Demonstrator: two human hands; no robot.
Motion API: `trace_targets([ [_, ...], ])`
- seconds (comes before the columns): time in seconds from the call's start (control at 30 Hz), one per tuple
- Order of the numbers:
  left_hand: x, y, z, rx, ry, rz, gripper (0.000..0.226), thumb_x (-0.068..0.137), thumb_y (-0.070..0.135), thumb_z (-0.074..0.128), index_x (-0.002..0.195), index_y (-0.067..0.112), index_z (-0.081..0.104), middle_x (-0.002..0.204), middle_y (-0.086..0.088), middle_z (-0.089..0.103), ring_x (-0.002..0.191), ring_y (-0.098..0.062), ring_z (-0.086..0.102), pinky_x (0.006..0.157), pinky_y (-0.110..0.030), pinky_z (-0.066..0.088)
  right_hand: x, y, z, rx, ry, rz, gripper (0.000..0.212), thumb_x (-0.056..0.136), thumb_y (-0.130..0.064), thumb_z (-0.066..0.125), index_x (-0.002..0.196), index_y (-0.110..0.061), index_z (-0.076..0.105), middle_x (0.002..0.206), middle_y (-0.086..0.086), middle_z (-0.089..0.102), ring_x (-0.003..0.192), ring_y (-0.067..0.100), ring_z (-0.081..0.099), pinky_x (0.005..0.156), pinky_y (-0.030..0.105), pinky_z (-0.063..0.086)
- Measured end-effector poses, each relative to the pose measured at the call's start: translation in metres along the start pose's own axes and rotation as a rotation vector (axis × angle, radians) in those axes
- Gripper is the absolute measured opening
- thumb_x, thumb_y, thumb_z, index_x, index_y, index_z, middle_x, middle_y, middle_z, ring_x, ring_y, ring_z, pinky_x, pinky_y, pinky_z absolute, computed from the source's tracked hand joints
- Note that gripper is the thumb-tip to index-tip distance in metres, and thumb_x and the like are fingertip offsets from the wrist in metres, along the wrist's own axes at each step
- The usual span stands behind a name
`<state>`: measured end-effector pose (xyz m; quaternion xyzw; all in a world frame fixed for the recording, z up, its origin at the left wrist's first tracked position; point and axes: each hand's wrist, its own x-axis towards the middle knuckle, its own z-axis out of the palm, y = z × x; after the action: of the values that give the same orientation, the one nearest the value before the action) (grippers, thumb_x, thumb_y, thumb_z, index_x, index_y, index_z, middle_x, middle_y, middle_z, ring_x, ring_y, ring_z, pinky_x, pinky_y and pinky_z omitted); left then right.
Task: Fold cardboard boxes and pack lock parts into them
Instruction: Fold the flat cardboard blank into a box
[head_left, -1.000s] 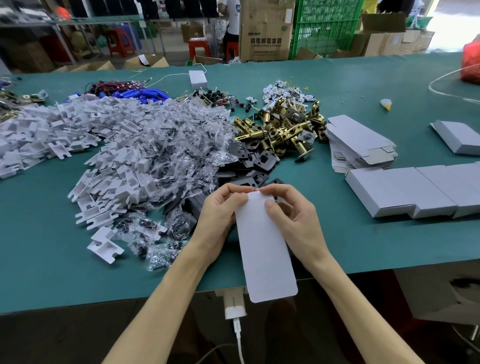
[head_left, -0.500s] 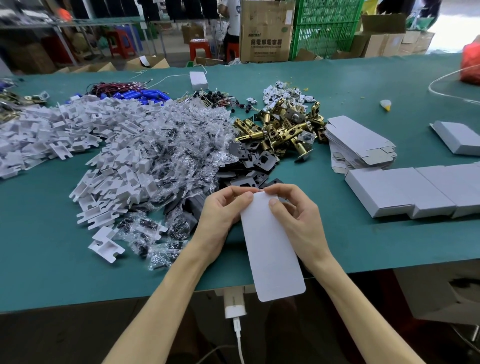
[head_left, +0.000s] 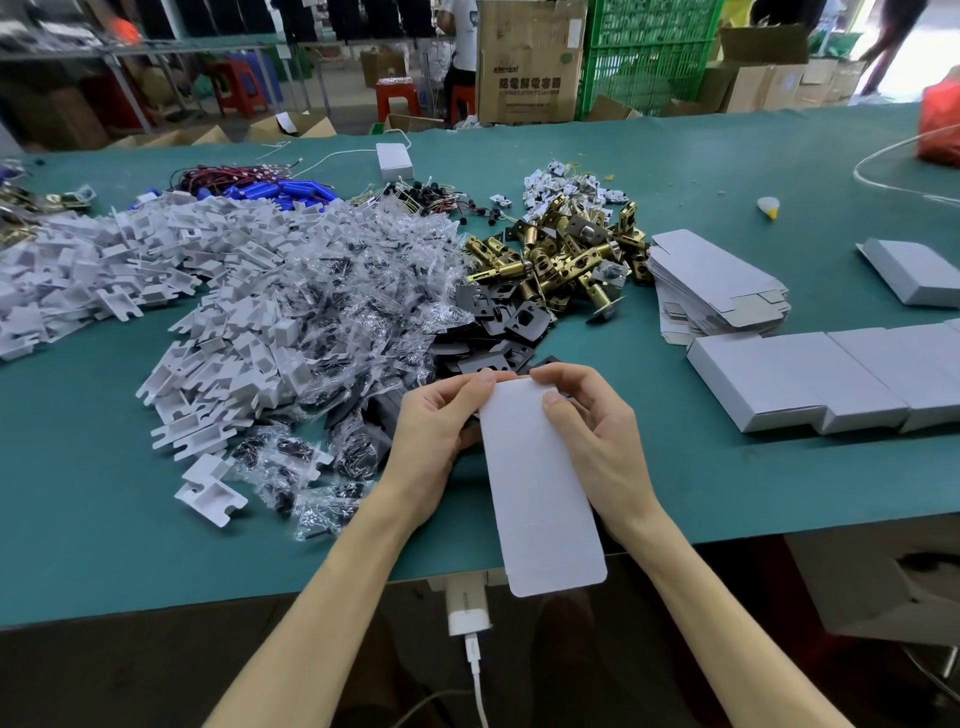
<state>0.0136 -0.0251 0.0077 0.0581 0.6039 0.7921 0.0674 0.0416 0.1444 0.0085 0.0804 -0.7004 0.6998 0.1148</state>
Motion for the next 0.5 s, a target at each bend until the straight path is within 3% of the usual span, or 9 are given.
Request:
trace_targets([
  [0.07,-0.0004,-0.0006,0.0005,0.017,0.000,0.013,0.026,0.100,0.032,0.065,0.110,0.014,0.081,0.106,-0.016,0.077,0.091,-0.021,0.068,0.084,-0.037,0.059,0.0001,-0.0010,-0.0001,0.016,0.004,0.000,0.018,0.099,-0.012,0.054,0.113,-0.011,0.065,0.110,-0.001,0.068,0.093,0.011,0.065,0.077,0.025,0.053],
  [0.27,-0.0016,0.0006,0.0006,0.019,0.006,0.025,0.028,0.096,0.038,0.071,0.110,0.016,0.081,0.111,-0.014,0.077,0.094,-0.024,0.067,0.086,-0.043,0.058,0.0000,-0.0024,-0.0003,0.018,-0.021,-0.011,0.020,0.104,-0.001,0.049,0.114,-0.009,0.064,0.110,-0.002,0.069,0.093,0.006,0.064,0.076,0.019,0.051],
  [0.5,-0.0025,0.0002,0.0010,0.040,0.013,0.037,0.028,0.095,0.035,0.070,0.110,0.013,0.081,0.108,-0.012,0.078,0.091,-0.024,0.066,0.082,-0.042,0.057,-0.0006,-0.0025,0.0004,0.004,-0.002,-0.011,0.021,0.098,-0.017,0.050,0.113,-0.013,0.065,0.107,-0.005,0.069,0.090,0.007,0.063,0.074,0.019,0.051],
])
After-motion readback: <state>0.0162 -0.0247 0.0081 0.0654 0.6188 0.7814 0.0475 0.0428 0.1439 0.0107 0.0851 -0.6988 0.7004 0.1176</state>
